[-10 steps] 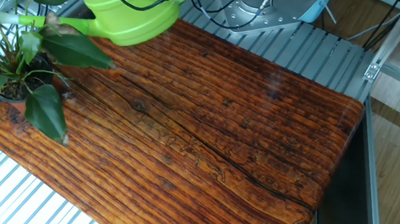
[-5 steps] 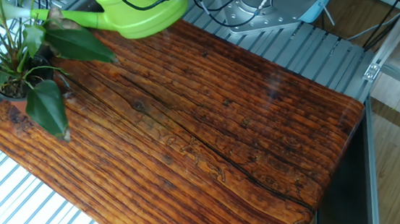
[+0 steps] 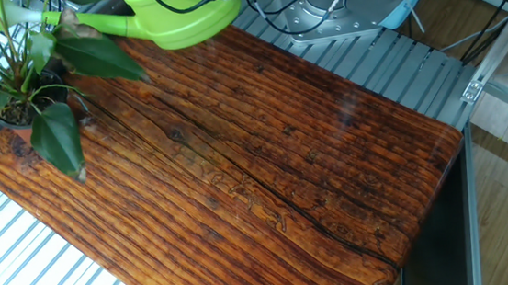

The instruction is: Water the plant

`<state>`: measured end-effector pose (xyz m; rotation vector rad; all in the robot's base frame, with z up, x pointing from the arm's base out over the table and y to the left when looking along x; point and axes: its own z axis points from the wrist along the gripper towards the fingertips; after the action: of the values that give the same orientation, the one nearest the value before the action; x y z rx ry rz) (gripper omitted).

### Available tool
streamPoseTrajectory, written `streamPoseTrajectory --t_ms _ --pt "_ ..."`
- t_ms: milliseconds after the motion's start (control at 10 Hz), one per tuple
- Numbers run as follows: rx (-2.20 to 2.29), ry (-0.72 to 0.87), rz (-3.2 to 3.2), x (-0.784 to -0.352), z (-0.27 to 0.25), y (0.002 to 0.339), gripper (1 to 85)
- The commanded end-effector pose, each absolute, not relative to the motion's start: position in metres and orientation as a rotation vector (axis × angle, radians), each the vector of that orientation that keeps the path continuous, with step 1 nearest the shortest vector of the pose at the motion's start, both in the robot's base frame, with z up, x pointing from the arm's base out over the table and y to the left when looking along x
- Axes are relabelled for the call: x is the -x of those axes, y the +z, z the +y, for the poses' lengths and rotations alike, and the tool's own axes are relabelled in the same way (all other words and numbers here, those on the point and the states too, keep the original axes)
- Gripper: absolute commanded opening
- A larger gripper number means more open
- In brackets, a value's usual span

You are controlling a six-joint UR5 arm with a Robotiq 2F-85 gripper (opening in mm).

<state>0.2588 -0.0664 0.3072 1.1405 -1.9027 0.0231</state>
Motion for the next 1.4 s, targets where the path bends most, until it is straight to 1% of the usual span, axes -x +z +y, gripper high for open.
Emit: streamPoseTrajectory --t_ms 0,200,300,700,800,1000,1300 --pt "-1.18 -0.027 -1.901 -0.258 -0.059 0.304 1.3" --pt "-1.211 -0.033 -1.898 -0.261 -0.059 0.301 1.3" --pt "-1.194 0.022 -1.888 -0.264 -0.069 0.305 1.3" --pt "-1.093 0.045 -1.867 -0.253 -0.072 0.319 1.3" --pt "-1.017 0.02 -1.914 -0.246 -0.06 0.319 1.3" --pt "-1.0 0.015 -1.937 -0.246 -0.056 0.316 1.3" --pt "-1.018 0.056 -1.935 -0.255 -0.063 0.312 1.3"
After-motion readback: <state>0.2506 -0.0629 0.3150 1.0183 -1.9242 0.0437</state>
